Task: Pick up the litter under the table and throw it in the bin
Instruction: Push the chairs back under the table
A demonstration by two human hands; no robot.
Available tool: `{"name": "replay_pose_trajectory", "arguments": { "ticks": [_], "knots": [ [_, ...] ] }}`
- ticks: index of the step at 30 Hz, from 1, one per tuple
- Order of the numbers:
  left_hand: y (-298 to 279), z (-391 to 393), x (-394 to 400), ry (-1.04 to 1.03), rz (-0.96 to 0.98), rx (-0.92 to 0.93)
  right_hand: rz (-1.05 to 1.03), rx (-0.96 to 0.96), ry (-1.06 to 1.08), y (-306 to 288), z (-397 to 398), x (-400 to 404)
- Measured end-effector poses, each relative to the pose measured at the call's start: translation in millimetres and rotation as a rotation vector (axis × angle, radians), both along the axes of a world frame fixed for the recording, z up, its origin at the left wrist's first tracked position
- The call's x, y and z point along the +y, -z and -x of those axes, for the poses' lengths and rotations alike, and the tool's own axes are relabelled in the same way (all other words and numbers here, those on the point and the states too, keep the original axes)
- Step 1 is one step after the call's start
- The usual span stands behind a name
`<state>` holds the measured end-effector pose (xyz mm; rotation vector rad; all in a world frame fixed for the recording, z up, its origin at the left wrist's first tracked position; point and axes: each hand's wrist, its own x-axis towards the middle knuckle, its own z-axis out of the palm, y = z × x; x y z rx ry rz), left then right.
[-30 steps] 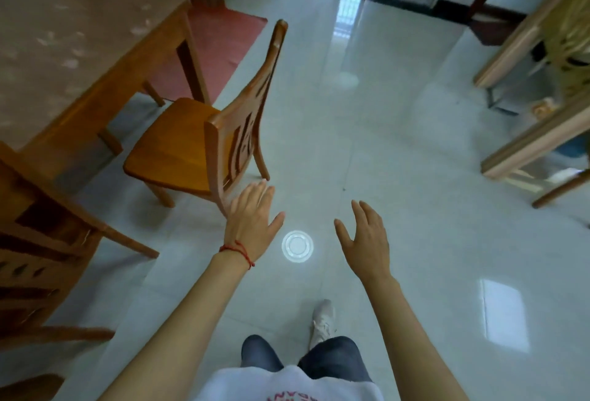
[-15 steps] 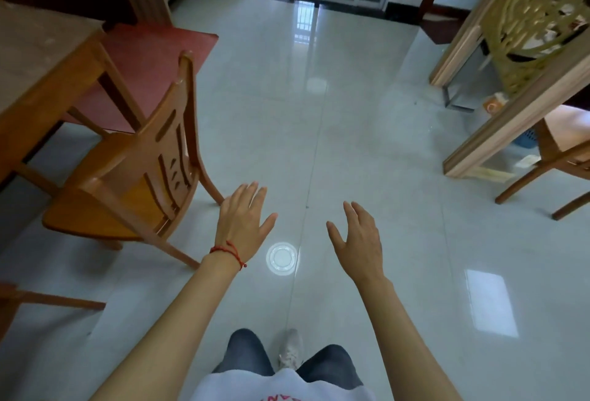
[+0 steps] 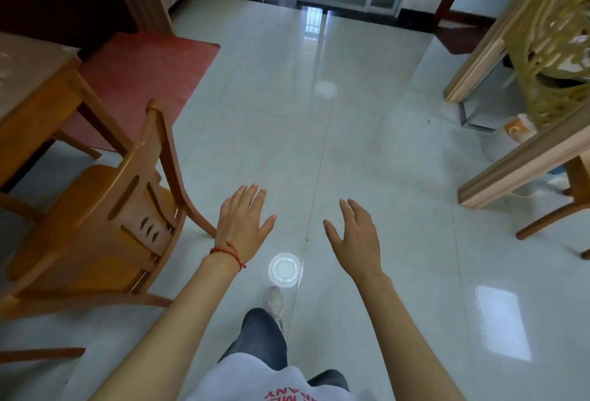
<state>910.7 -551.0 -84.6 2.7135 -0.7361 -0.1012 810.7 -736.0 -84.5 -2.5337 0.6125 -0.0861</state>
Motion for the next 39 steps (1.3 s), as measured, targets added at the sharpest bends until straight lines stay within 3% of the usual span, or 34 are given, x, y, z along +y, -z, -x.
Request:
{"name": "replay_pose_trajectory", "arguments": {
  "ticks": [12, 20, 29, 39],
  "knots": [
    [-3, -119, -45, -0.117, -0.006, 0.038, 0.008, -0.010, -0.141, -10, -144, -54],
    [0, -149, -64, -0.399, -0.029, 0.074, 0.008, -0.001, -0.442, -9, -235, -82],
    [-9, -119, -66, -0.895, 0.001, 0.072, 0.015, -0.005, -0.921, -18, -302, -64],
    [-22, -30, -18, -1.363, -0.007, 0.074, 0.064, -0.076, -1.386, -22, -290, 32]
  ]
}}
